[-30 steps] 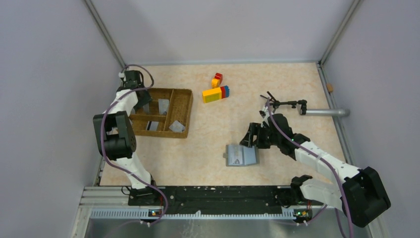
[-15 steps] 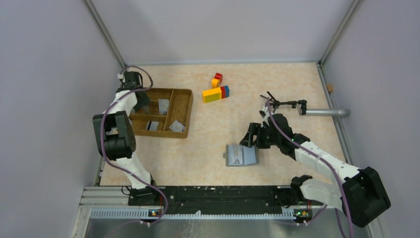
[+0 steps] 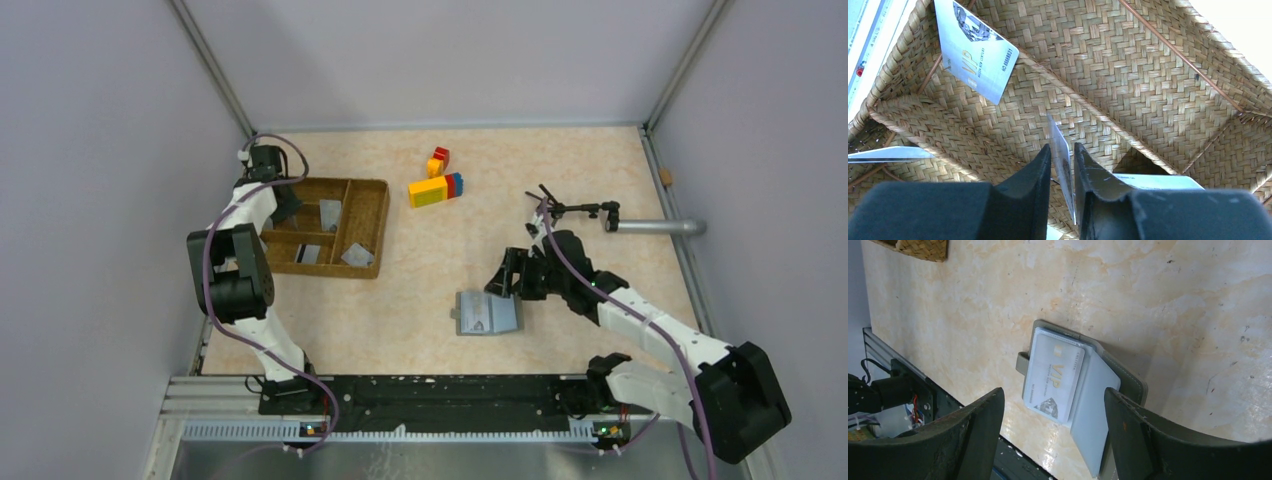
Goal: Put the credit cards into the card holder
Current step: Pick up the credit card from the storage box.
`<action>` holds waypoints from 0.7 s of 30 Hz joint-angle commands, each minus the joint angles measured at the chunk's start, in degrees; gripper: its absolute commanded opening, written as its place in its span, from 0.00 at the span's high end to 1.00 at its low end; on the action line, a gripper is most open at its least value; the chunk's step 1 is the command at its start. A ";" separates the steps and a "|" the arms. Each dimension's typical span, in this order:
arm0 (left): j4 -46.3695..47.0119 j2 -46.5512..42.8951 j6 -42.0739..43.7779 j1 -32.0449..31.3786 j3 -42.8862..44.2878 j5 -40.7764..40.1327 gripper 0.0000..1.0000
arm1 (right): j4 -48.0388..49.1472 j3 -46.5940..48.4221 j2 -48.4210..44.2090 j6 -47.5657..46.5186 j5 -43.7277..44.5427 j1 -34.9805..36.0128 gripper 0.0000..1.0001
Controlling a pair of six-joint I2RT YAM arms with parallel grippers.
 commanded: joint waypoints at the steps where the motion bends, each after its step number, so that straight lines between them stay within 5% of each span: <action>1: 1.77 -0.63 0.07 0.43 -0.01 0.43 0.78 | 0.73 -0.04 -1.96 0.30 0.87 -0.67 0.28; 9: 0.24 -5.26 -0.09 0.89 1.43 1.83 1.00 | -1.11 0.50 -3.18 0.25 2.43 -0.67 0.28; 21: -1.99 -18.55 1.47 1.42 0.19 7.53 1.00 | -6.95 3.28 -7.64 -0.89 6.63 -0.69 0.28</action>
